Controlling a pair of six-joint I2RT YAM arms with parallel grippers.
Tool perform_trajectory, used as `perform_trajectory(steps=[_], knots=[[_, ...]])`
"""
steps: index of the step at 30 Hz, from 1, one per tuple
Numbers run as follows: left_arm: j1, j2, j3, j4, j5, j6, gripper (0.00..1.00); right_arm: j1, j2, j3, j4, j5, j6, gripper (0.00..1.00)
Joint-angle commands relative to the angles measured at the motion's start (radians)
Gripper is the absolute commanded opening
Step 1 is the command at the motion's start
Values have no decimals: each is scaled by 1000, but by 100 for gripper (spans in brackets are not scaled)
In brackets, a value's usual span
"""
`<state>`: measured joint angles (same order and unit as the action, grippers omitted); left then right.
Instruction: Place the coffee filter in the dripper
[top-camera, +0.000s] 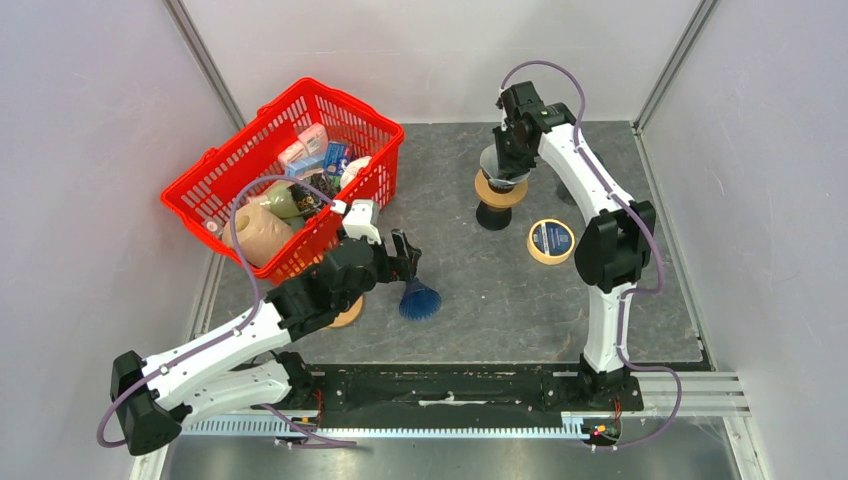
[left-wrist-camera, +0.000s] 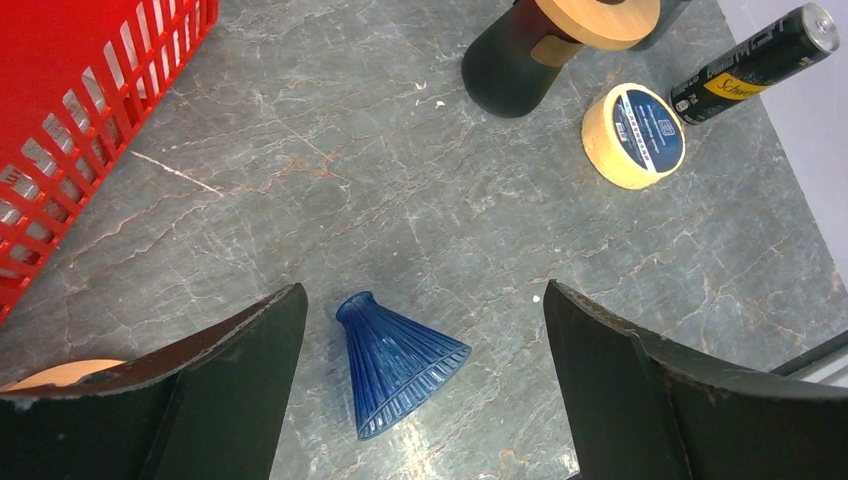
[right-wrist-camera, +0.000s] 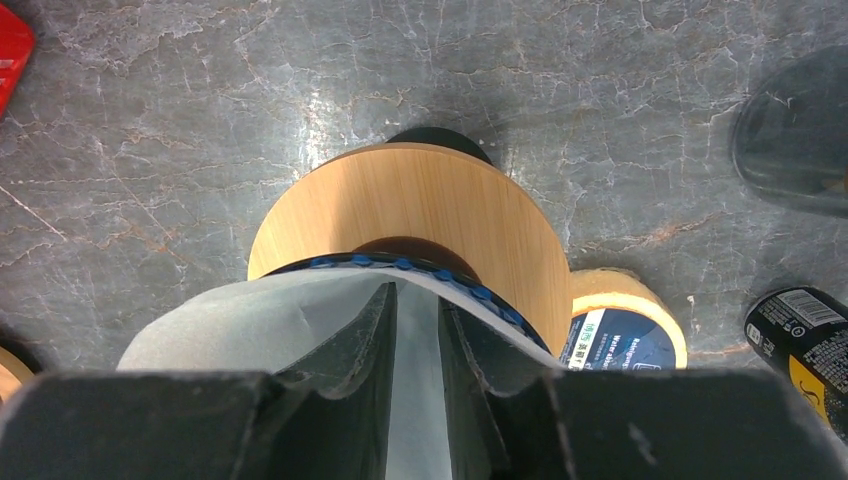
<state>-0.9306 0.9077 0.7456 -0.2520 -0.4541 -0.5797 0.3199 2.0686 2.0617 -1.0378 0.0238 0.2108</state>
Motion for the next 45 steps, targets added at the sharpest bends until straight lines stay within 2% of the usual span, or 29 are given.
perform_trajectory(steps=[1,7,19,27,33,45], knots=[[6,2,3,8,-37,-22,95,5,26,60,-27,13,-26,31],[7,2,2,2,-47,-21,95,16,22,61,-35,15,-42,45],[7,-7,1,-7,-60,-21,95,37,14,59,-48,45,-50,60],[7,-10,3,-10,-61,-21,95,41,10,64,-48,53,-40,61],[7,-7,7,-9,-55,-21,95,42,-9,92,-43,67,-33,38],[7,-3,14,-4,-37,-16,95,42,-73,134,-44,124,-28,43]])
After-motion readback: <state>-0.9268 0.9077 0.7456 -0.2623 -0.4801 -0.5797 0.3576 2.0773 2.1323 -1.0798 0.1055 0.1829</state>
